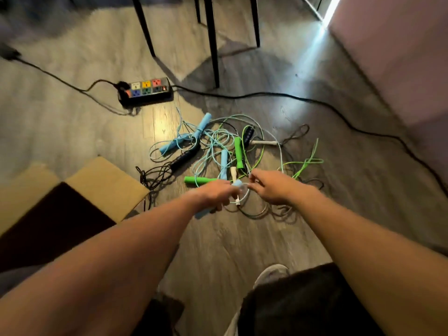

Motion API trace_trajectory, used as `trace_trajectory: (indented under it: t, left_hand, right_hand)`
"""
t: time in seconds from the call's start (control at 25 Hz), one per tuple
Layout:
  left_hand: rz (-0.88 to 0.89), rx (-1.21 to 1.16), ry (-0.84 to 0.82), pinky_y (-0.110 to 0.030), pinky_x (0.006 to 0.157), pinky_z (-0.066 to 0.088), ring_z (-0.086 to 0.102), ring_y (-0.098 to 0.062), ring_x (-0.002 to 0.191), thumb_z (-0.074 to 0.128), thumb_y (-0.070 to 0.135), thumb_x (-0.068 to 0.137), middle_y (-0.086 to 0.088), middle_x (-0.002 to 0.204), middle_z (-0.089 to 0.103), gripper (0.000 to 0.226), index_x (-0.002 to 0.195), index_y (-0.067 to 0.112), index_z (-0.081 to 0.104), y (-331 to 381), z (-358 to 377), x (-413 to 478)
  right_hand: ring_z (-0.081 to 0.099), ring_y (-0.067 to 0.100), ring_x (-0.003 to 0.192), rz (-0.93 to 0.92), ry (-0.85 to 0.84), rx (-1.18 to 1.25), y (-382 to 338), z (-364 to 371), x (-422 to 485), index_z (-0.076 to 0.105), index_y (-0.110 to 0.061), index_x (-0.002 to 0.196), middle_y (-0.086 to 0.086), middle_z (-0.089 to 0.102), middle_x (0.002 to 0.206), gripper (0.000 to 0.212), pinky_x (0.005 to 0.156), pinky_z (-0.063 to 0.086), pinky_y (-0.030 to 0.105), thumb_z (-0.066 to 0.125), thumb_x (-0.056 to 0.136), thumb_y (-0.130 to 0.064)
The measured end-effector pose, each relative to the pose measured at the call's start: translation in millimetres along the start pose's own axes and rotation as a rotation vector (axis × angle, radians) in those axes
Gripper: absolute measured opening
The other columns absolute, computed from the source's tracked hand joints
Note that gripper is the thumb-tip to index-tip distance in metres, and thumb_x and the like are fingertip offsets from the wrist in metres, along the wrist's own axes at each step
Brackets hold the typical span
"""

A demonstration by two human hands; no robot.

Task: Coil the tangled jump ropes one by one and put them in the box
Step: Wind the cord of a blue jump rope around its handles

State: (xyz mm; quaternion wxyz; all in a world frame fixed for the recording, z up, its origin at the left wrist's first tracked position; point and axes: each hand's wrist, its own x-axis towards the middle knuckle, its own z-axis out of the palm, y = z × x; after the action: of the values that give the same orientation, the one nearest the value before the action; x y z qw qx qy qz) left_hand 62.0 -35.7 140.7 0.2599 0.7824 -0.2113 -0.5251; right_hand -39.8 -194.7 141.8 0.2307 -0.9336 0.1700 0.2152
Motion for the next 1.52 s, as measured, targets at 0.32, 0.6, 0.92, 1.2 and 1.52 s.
trace_trajectory:
  t: [0.32, 0.6, 0.92, 1.2, 1.52]
  left_hand:
    - [0.358, -0.579, 0.065, -0.02, 0.042, 0.031, 0.037, -0.007, 0.044, 0.049, 0.038, 0.1, 0.006, 0.061, 0.045, 0.024, 0.083, 0.02, 0.049, 94.3, -47.0, -173.7]
    - [0.875, -1.551, -0.099, -0.02, 0.047, 0.037, 0.037, -0.007, 0.047, 0.048, 0.028, 0.095, 0.006, 0.067, 0.039, 0.018, 0.082, 0.016, 0.048, 129.5, -69.9, -235.9]
    - [0.956, -1.787, 0.487, -0.042, 0.084, 0.05, 0.055, -0.015, 0.071, 0.049, 0.037, 0.102, 0.0, 0.078, 0.05, 0.023, 0.1, 0.014, 0.048, 117.6, -137.8, -195.2]
    - [0.773, -0.645, 0.745, -0.04, 0.074, 0.044, 0.048, -0.017, 0.07, 0.044, 0.033, 0.105, -0.001, 0.077, 0.047, 0.011, 0.108, 0.027, 0.053, 109.3, -133.9, -137.7]
    - [0.516, -0.447, -0.156, -0.024, 0.044, 0.03, 0.033, -0.011, 0.041, 0.016, 0.082, 0.075, 0.0, 0.053, 0.039, 0.075, 0.074, 0.014, 0.048, 147.2, -83.6, -146.2]
  right_hand:
    - [0.062, 0.035, 0.097, -0.045, 0.437, -0.055, -37.3, -121.5, -125.0, 0.06, -0.017, 0.08, 0.017, 0.069, 0.098, 0.039, 0.067, 0.036, 0.033, 0.046, 0.102, -0.046]
    - [0.063, 0.028, 0.076, -0.109, 0.535, 0.044, -66.0, -160.7, -159.2, 0.064, -0.016, 0.08, 0.01, 0.067, 0.077, 0.035, 0.07, 0.05, 0.035, 0.056, 0.098, -0.045]
    - [0.046, 0.005, 0.05, -0.193, 0.371, 0.029, -51.5, -139.9, -118.0, 0.065, -0.021, 0.073, -0.006, 0.053, 0.056, 0.041, 0.052, 0.037, 0.026, 0.055, 0.094, -0.054]
    - [0.048, 0.006, 0.049, -0.638, 0.966, 0.055, -70.7, -183.9, -97.8, 0.068, -0.012, 0.085, -0.008, 0.058, 0.06, 0.033, 0.047, 0.039, 0.025, 0.056, 0.099, -0.04]
    - [0.044, 0.01, 0.048, -0.316, 1.204, 0.056, -62.2, -218.4, -93.7, 0.057, -0.015, 0.073, -0.014, 0.044, 0.056, 0.053, 0.048, 0.028, 0.023, 0.056, 0.087, -0.067]
